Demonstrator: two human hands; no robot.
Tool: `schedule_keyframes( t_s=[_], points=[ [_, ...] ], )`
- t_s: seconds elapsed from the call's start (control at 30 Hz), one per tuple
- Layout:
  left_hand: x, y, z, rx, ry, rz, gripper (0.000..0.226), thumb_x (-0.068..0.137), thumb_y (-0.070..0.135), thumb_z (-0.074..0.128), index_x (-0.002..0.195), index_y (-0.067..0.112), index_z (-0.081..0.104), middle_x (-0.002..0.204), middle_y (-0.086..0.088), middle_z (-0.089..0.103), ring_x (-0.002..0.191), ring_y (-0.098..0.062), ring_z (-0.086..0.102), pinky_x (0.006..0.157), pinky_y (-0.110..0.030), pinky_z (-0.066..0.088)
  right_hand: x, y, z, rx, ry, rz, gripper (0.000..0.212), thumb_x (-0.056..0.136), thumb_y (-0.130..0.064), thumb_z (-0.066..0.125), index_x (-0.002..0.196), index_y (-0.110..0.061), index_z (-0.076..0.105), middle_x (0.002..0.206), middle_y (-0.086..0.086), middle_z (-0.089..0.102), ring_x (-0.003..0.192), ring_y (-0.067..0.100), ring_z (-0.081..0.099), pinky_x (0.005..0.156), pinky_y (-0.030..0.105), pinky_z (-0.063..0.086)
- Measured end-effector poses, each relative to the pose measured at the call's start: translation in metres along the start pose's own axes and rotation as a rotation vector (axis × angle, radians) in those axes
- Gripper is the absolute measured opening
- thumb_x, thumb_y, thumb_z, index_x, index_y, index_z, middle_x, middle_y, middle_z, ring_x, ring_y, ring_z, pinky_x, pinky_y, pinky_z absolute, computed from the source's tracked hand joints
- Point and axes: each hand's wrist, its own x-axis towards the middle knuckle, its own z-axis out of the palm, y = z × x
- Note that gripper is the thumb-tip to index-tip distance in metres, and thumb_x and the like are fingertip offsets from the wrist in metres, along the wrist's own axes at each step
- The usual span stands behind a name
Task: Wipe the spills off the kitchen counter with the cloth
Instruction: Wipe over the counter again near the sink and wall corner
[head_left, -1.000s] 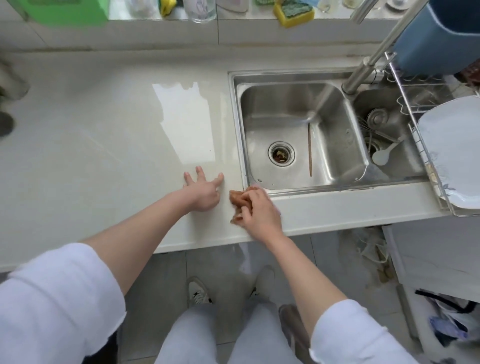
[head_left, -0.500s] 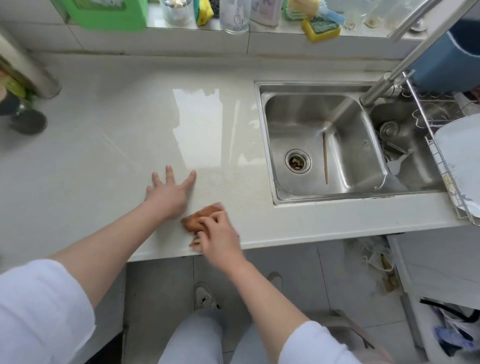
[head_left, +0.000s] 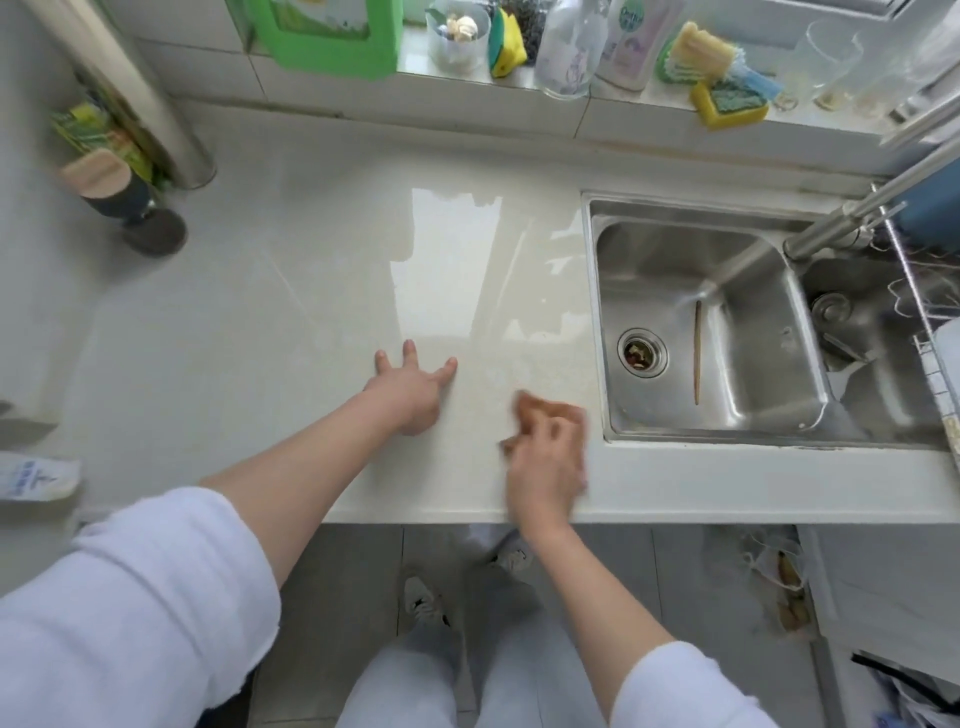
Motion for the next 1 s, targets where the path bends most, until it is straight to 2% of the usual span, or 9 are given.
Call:
schedule_keyframes(
  t_s=[0.1,0.17,0.37,0.43,0.6,0.67,0.77,0.87,1.0],
  points=[
    [0.004,0.001,-0.006,-0.012,-0.037,-0.002,0.073,0.097,0.017,0.029,0.152,0.047,-0.011,0.159,-0.018,-0.024,0.140,-0.059,-0.016,0.115,-0.063,0.018,-0.002,-0.025,0.008,0.141,-0.421,-0.565,0.038,0.081,-0.016,0.068,0.116,-0.030,0.064,0.122,-0.010,0.051,0.108,-0.001,0.053,0.083,0.027,0.050],
    [0.006,-0.001,-0.010,-0.023,-0.082,0.003,0.075,0.096,0.011,0.026,0.153,0.045,-0.010,0.159,-0.018,-0.024,0.140,-0.058,-0.017,0.117,-0.060,0.014,0.029,-0.021,-0.007,0.279,-0.588,-0.516,0.034,0.081,-0.009,0.065,0.111,-0.024,0.068,0.122,-0.017,0.050,0.097,-0.012,0.055,0.080,0.016,0.050],
    [0.002,-0.011,-0.017,-0.148,-0.160,0.029,0.073,0.096,0.007,0.019,0.154,0.040,-0.008,0.162,-0.010,-0.020,0.145,-0.048,-0.016,0.117,-0.055,0.005,0.093,0.009,-0.021,0.198,0.099,0.062,0.023,0.087,-0.018,0.060,0.109,-0.019,0.057,0.121,-0.001,0.049,0.106,0.021,0.057,0.085,0.032,0.047],
    [0.006,-0.012,-0.035,-0.215,-0.219,0.015,0.068,0.099,0.012,0.020,0.155,0.040,-0.006,0.164,-0.007,-0.014,0.148,-0.041,-0.010,0.119,-0.051,0.002,0.080,-0.012,0.000,0.121,0.064,-0.022,0.026,0.088,-0.017,0.060,0.114,-0.017,0.060,0.120,0.002,0.051,0.107,0.024,0.056,0.084,0.036,0.046],
    [0.023,-0.022,-0.076,-0.323,-0.243,0.018,0.059,0.100,0.015,0.034,0.156,0.025,0.021,0.163,0.003,0.018,0.149,-0.016,0.018,0.120,-0.030,0.015,0.085,-0.017,0.006,0.233,-0.451,-0.753,0.027,0.081,-0.025,0.060,0.106,-0.026,0.070,0.110,-0.006,0.061,0.106,0.015,0.061,0.078,0.035,0.055],
    [0.031,-0.022,-0.083,-0.184,-0.145,0.004,0.052,0.103,0.028,0.035,0.154,0.024,0.028,0.159,0.002,0.029,0.146,-0.019,0.029,0.117,-0.031,0.023,0.131,-0.003,-0.009,0.247,-0.364,-0.684,0.029,0.074,-0.018,0.062,0.099,-0.029,0.072,0.104,-0.012,0.062,0.103,0.006,0.061,0.083,0.029,0.054],
    [0.040,-0.026,-0.086,-0.139,0.089,-0.017,0.050,0.102,0.036,0.037,0.151,0.026,0.036,0.149,-0.002,0.045,0.135,-0.024,0.043,0.108,-0.034,0.036,0.191,-0.001,-0.020,0.195,0.036,-0.124,0.025,0.078,-0.019,0.058,0.100,-0.030,0.066,0.108,-0.008,0.056,0.102,0.017,0.060,0.086,0.036,0.049],
    [0.056,-0.038,-0.087,-0.099,0.171,-0.029,0.057,0.099,0.038,0.041,0.154,0.032,0.025,0.157,-0.012,0.027,0.143,-0.032,0.028,0.111,-0.043,0.034,0.179,-0.040,0.001,0.183,0.121,0.171,0.029,0.084,-0.017,0.056,0.112,-0.022,0.063,0.119,0.005,0.051,0.110,0.027,0.056,0.089,0.039,0.045],
    [0.083,-0.056,-0.103,0.022,0.126,-0.092,0.076,0.096,0.044,0.046,0.154,0.043,-0.004,0.161,-0.016,-0.017,0.146,-0.050,-0.006,0.116,-0.058,0.020,0.101,-0.083,0.032,0.128,-0.220,-0.496,0.042,0.076,-0.024,0.053,0.118,-0.023,0.060,0.116,0.004,0.058,0.105,0.027,0.056,0.083,0.036,0.048]
  ],
)
